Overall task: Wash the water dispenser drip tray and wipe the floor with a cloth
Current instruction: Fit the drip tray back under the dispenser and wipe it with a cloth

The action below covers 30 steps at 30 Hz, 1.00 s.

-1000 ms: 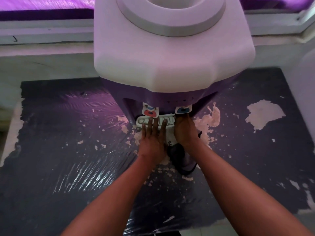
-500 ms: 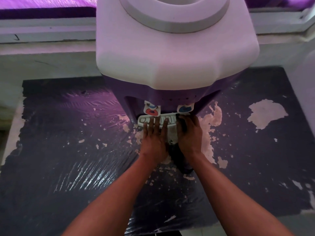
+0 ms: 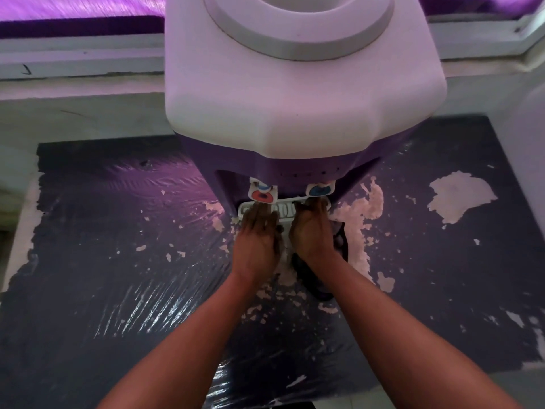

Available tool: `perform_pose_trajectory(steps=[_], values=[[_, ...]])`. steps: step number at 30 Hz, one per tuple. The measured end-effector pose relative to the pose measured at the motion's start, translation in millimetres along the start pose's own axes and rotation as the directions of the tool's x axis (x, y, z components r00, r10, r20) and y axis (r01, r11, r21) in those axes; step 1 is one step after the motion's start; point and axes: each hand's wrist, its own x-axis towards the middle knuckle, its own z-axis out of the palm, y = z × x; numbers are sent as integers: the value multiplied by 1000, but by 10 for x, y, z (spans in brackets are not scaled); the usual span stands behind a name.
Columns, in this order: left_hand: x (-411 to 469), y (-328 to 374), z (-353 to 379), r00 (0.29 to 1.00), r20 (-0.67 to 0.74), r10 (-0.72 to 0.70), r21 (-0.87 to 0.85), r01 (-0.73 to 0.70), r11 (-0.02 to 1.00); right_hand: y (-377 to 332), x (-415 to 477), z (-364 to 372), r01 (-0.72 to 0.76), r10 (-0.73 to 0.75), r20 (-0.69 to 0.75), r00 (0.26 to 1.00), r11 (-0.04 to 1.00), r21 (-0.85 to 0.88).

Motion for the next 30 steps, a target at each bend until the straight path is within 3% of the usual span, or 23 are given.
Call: perform_pose_trajectory(steps=[4, 8, 14, 19, 25, 27, 30], values=[[-164, -165, 32, 997, 73, 35, 47, -38, 998, 26, 74, -50, -4, 10, 100, 995, 998, -67], [-220, -138, 19, 984, 178, 0, 78, -14, 997, 128, 134, -136, 182, -161, 197, 967, 979, -95], [-219, -81, 45, 977, 208, -51, 118, 27, 993, 178, 31, -8, 103, -104, 57, 993, 994, 20], [-218, -72, 31, 965, 251, -74, 155, 35, 987, 149, -81, -102, 185, -185, -65, 981, 983, 4], [-228, -88, 40, 960, 272, -73, 178, 24, 984, 72, -228, -180, 115, -59, -253, 966, 971, 212], [-227, -89, 46, 961, 268, -74, 182, 25, 983, 13, -207, -147, 123, -64, -261, 963, 969, 215], [-217, -86, 50, 952, 297, -80, 183, 25, 983, -73, -115, -44, 156, -139, -154, 978, 983, 100]])
